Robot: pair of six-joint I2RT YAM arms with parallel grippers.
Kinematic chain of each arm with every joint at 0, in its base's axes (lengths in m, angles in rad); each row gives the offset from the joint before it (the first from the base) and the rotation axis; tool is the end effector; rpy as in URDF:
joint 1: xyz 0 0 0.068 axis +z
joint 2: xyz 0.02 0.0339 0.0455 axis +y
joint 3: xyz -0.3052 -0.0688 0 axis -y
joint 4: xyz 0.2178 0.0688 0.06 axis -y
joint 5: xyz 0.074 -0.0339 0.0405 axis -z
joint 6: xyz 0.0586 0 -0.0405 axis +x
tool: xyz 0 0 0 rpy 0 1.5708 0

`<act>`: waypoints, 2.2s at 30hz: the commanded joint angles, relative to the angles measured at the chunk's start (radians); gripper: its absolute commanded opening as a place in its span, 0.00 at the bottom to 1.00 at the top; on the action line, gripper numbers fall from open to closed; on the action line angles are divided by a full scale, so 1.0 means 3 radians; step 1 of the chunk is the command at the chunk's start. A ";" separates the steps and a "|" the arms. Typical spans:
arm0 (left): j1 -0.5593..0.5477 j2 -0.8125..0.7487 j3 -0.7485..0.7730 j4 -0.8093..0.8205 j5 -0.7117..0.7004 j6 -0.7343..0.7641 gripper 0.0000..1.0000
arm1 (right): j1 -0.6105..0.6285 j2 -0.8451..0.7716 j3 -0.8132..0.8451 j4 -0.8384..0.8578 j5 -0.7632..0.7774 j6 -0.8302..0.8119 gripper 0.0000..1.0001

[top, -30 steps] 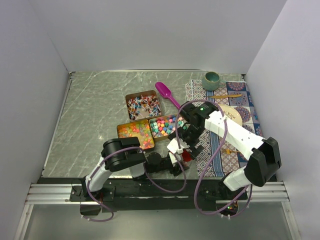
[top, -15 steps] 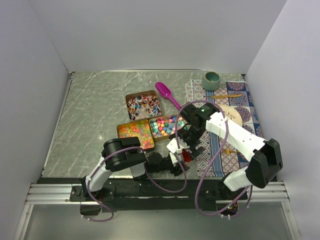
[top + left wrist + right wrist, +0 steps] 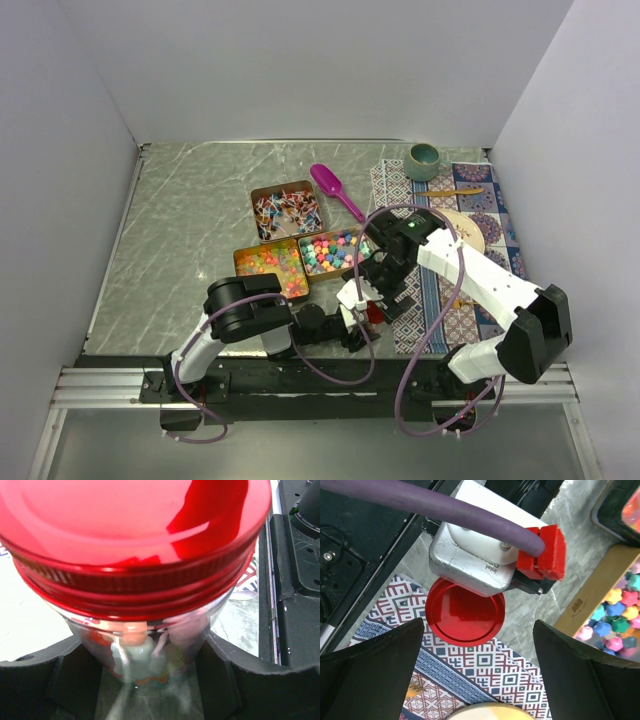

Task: Pack the candies
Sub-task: Screw the bottle lid onto the packing bottle.

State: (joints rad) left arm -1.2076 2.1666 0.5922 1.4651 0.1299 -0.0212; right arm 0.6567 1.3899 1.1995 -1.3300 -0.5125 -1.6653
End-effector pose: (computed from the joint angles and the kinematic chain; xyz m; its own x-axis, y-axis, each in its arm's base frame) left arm 0.1285 -0.3596 0.1337 -0.0594 0.0970 -0.9935 0.9716 0.2340 -0.0352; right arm 0.1382 0.1428 0.3065 0.6238 -0.6146 -0.4828 -0.7354 -0.6707 -0.0964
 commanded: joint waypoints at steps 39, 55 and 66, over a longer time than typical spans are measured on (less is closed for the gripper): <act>-0.0055 0.0341 -0.0041 -0.1018 -0.0126 0.0004 0.01 | -0.0072 -0.0394 -0.1110 0.0844 0.0185 0.2928 0.42; -0.0076 0.0427 -0.0011 -0.1125 -0.0760 -0.0114 0.01 | -0.0077 -0.0266 -0.0987 0.1017 0.0292 0.3239 0.29; -0.0081 0.0468 0.0051 -0.1253 -0.0949 -0.0185 0.01 | -0.0072 -0.0425 -0.1074 0.1503 0.0144 0.3695 0.26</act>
State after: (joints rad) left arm -1.2514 2.1975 0.6216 1.4807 -0.0372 -0.0692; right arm 0.6235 1.2270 0.9516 -0.9852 -0.4355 -0.6586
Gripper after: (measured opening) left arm 0.676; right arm 0.693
